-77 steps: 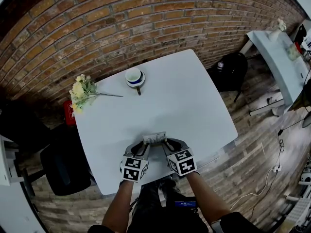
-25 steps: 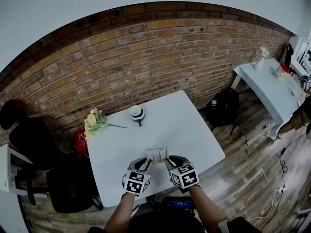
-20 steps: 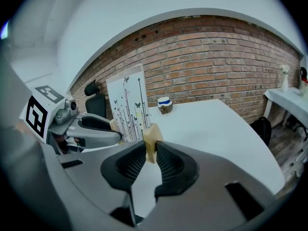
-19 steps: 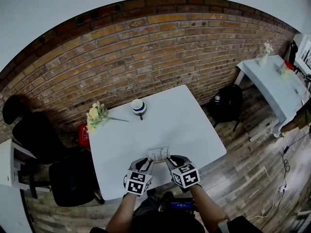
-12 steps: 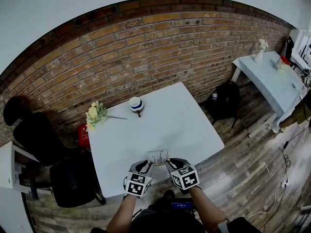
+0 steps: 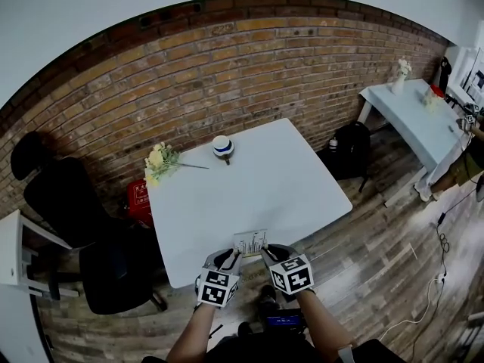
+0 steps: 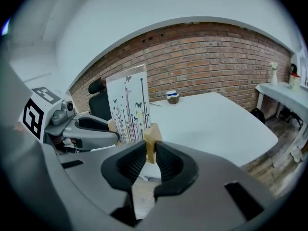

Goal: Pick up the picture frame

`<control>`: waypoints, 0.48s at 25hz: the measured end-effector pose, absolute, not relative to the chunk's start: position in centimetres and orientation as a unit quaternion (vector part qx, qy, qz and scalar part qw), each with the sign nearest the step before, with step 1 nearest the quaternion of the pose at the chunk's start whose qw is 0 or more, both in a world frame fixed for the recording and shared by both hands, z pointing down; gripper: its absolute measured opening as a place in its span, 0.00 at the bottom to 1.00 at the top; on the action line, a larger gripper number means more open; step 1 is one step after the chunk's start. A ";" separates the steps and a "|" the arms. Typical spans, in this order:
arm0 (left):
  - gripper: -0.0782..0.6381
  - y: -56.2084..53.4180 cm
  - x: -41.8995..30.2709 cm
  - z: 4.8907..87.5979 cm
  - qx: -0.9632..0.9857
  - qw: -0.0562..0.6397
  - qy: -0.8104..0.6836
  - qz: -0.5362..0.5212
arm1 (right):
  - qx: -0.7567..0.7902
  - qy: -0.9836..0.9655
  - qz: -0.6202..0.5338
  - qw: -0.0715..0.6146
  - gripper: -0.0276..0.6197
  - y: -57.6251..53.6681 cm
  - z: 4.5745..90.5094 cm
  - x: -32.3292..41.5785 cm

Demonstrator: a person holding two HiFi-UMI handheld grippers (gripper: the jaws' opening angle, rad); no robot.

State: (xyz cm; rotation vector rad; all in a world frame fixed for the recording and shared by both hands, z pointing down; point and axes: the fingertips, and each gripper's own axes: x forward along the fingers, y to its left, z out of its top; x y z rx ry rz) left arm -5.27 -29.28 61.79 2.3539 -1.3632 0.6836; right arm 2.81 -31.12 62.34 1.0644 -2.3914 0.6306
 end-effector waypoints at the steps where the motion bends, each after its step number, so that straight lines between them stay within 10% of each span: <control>1: 0.25 -28.2 -5.6 61.9 0.828 0.168 -0.478 0.239 | 0.386 -0.865 0.227 0.225 0.15 -30.0 62.5 2.5; 12: 0.25 -18.0 -6.5 61.8 0.844 0.166 -0.457 0.227 | 0.415 -0.853 0.220 0.226 0.15 -19.4 62.1 1.7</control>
